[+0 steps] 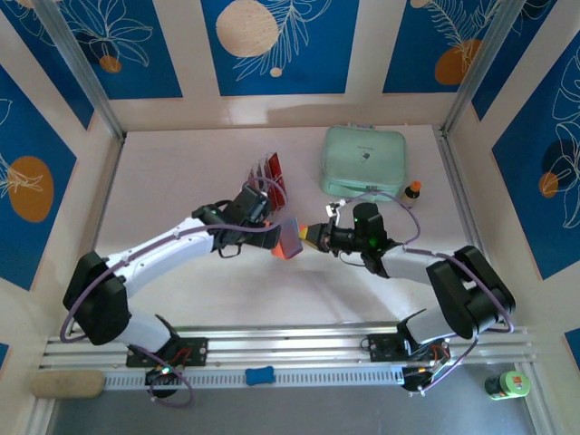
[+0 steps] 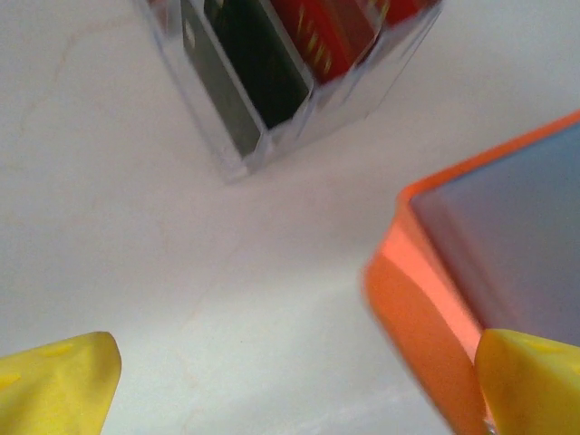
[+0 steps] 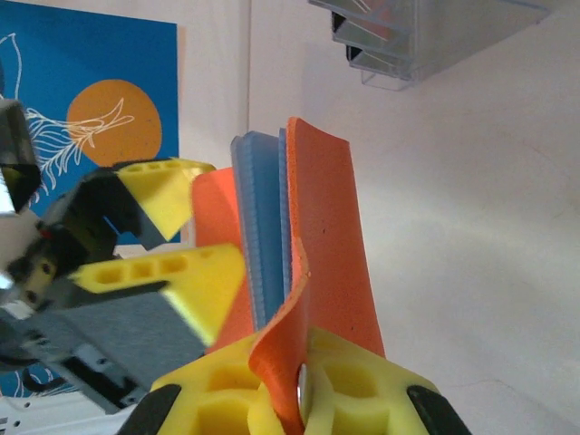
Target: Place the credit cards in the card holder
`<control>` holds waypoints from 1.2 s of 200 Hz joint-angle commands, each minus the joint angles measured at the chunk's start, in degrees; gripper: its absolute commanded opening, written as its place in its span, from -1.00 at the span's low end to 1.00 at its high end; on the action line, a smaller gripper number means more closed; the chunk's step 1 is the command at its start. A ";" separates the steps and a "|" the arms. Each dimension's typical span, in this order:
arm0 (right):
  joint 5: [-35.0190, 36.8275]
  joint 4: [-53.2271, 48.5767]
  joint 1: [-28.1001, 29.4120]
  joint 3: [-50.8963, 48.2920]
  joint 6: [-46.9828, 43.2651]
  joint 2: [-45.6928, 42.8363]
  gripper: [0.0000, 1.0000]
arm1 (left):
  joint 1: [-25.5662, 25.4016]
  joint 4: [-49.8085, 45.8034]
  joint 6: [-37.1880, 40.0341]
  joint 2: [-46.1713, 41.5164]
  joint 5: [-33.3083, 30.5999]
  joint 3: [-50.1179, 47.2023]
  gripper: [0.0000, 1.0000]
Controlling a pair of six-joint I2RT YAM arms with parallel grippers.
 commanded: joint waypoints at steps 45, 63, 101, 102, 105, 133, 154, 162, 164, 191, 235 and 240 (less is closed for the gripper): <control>7.56 10.88 4.40 -3.81 0.46 7.44 -1.00 | -0.04 2.04 -1.25 3.94 -2.94 -4.67 1.00; 10.77 13.64 5.89 -5.36 1.08 8.64 -1.00 | 0.00 2.27 -0.94 5.13 -3.60 -4.72 1.00; 16.63 12.05 8.38 -7.20 0.83 7.36 -1.00 | -0.03 2.53 -0.15 7.21 -5.29 -4.72 1.00; 16.78 11.74 8.41 -7.19 0.76 7.28 -1.00 | -0.01 2.53 -0.15 7.25 -5.33 -4.72 1.00; 17.10 11.04 8.51 -7.22 0.70 7.07 -1.00 | 0.00 2.53 -0.07 7.42 -5.44 -4.72 1.00; 18.78 6.78 9.05 -6.97 -0.10 6.61 -1.00 | -0.02 2.53 0.51 9.05 -6.42 -4.72 1.00; 18.78 6.99 9.10 -7.10 0.25 8.40 -1.00 | -0.01 2.53 0.95 10.33 -7.13 -4.72 1.00; 18.69 7.56 9.14 -7.21 0.47 9.21 -1.00 | -0.05 2.44 1.07 10.82 -7.60 -4.72 1.00; 18.69 7.76 9.19 -7.19 0.55 9.50 -1.00 | -0.04 2.44 1.15 10.89 -7.69 -4.65 1.00; 18.69 9.66 9.71 -7.28 1.39 11.71 -1.00 | 0.00 2.35 1.95 12.24 -9.34 -4.46 1.00; 19.28 7.73 10.20 -7.34 1.28 11.70 -0.90 | 0.10 2.18 2.97 14.70 -11.21 -3.93 1.00; 19.44 7.41 10.20 -7.41 1.17 11.52 -0.84 | 0.14 2.18 3.08 14.95 -11.32 -3.84 0.99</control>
